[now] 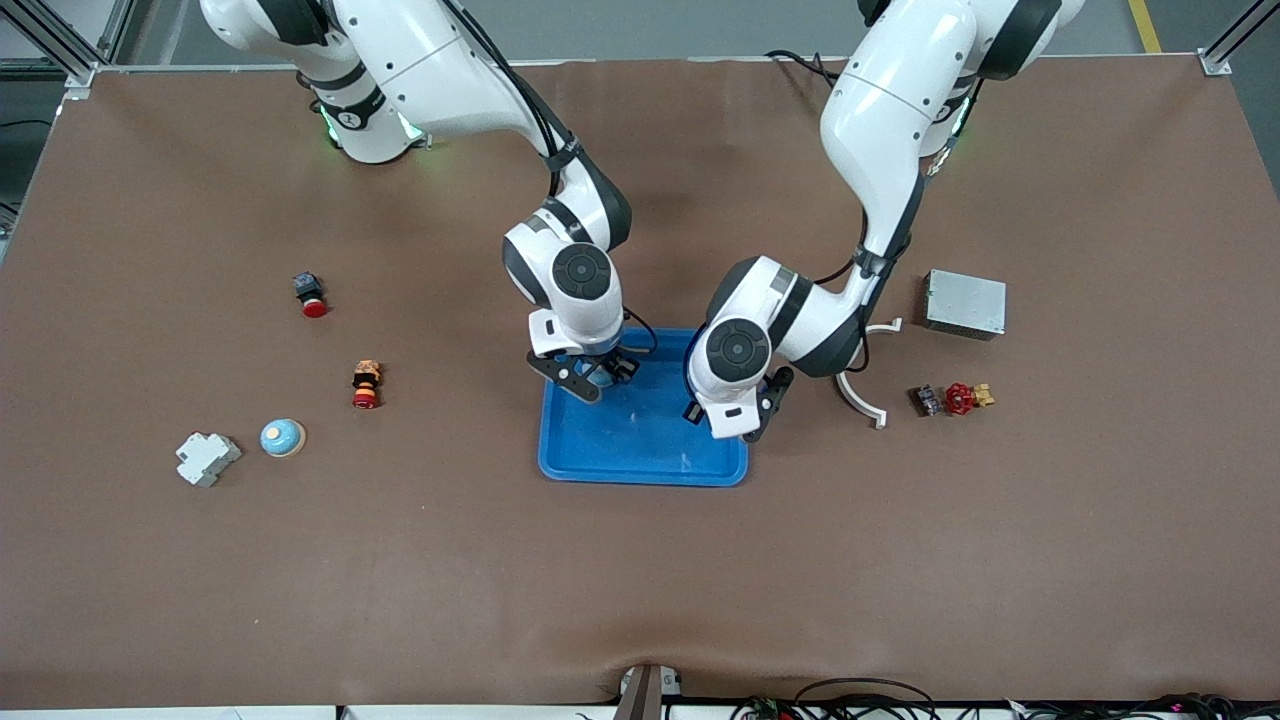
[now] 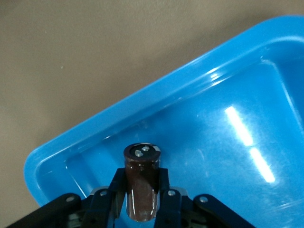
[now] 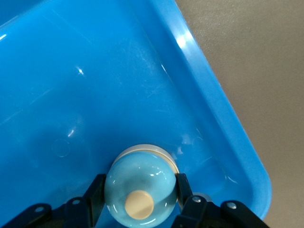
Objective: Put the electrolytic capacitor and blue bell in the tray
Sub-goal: 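Lower the capacitor and the bell into the tray and open both grippers, then withdraw both grippers from the tray toward the remaining capacitor and bell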
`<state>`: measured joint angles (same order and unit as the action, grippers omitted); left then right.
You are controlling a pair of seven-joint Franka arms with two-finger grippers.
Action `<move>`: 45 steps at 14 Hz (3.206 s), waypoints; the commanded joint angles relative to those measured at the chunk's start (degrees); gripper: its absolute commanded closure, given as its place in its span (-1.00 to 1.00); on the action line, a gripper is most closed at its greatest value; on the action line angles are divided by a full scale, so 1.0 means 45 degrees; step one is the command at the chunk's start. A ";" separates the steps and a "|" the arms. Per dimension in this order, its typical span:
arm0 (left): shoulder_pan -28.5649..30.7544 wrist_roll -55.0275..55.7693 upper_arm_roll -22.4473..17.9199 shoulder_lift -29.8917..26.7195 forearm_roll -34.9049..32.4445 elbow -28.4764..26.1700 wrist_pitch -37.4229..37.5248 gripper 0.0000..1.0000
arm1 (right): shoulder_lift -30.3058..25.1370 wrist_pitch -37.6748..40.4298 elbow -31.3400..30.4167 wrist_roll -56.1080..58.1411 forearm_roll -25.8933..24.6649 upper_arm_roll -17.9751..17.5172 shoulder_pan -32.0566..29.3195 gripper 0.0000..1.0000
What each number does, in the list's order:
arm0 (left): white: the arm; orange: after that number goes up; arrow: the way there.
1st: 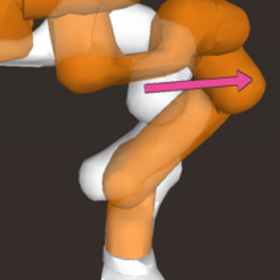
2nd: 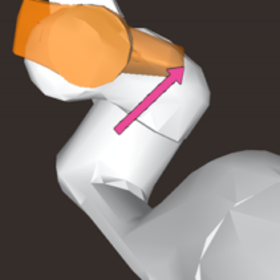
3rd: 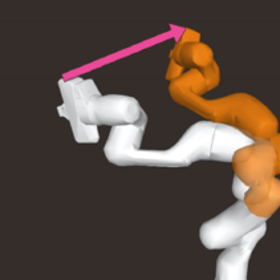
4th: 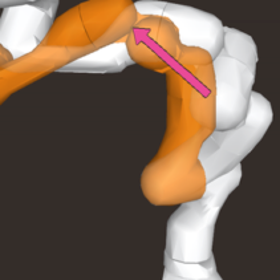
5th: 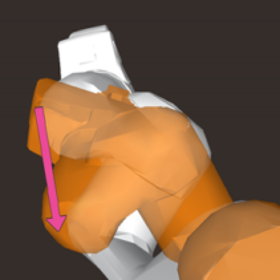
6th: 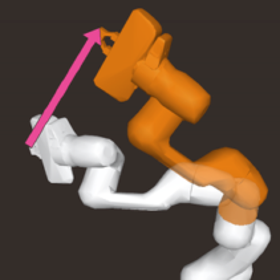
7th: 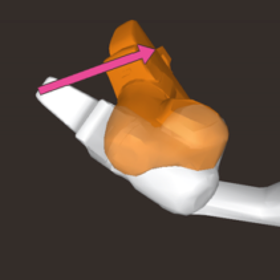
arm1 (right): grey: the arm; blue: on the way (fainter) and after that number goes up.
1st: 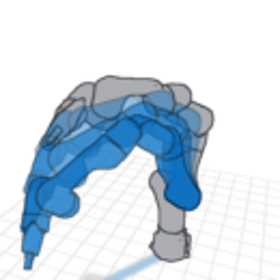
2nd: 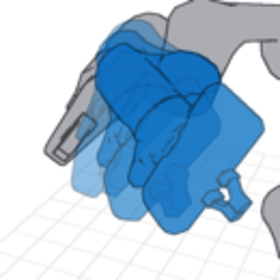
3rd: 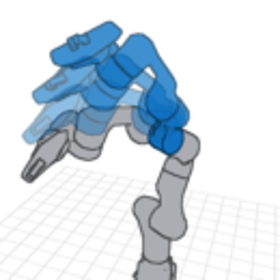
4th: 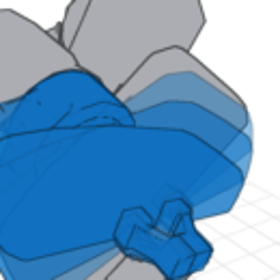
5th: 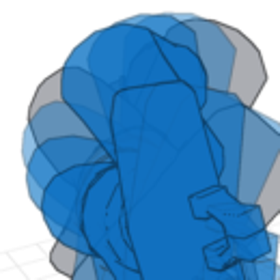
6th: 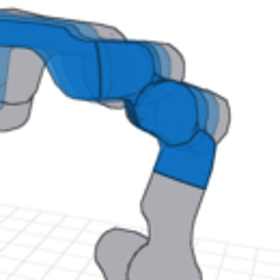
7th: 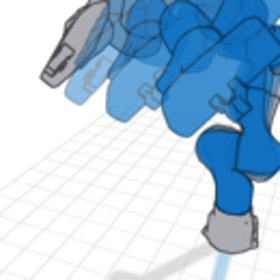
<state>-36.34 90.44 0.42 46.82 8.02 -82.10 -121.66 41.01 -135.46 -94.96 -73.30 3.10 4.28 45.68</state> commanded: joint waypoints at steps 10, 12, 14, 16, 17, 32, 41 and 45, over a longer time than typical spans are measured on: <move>-0.0089 0.0156 -0.0151 -0.0210 0.0054 0.0021 -0.0095 -0.69 | 0.0185 0.0042 0.0652 -0.0078 -0.0376 0.0202 0.0064 -1.00; -0.0108 0.0156 -0.0229 -0.0443 0.0034 0.0041 0.0022 -1.00 | 0.0145 0.0333 0.0924 0.0290 -0.0397 0.0222 -0.0149 -1.00; 0.0028 0.0040 -0.0249 -0.0891 0.0034 0.0099 0.0469 -1.00 | 0.0087 0.1113 0.1316 0.1498 -0.0397 0.0222 -0.0637 -1.00; 0.0068 -0.0426 -0.0249 -0.1593 -0.0450 0.0100 0.1287 -1.00 | -0.0049 0.1331 0.1317 0.3330 -0.0378 0.0222 -0.1358 -1.00; 0.0106 -0.1010 -0.0268 -0.1925 -0.0647 0.0080 0.1892 -1.00 | -0.0186 0.1448 0.1317 0.4172 -0.0377 0.0222 -0.1749 -1.00; 0.3775 -0.9857 -0.0249 -0.5521 -0.1683 -0.0446 0.6136 -1.00 | -0.2784 0.0186 -0.1764 1.4565 -0.0944 0.0202 -0.8038 -1.00; 0.5925 -1.3046 -0.0229 -0.6457 -0.2407 -0.3272 0.2941 -1.00 | -0.2726 -0.1833 -0.3195 1.7401 -0.0827 0.0163 -0.9934 -1.00; 0.6103 -1.3144 -0.0249 -0.5859 -0.2796 -0.4782 0.0185 -1.00 | -0.2726 -0.1988 -0.3682 1.7579 -0.0729 0.0124 -1.0345 -1.00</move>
<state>-8.81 31.50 -1.06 20.69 -2.64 -99.37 -115.83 30.79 -143.83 -108.47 4.93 0.02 6.32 1.11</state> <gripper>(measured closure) 0.000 0.000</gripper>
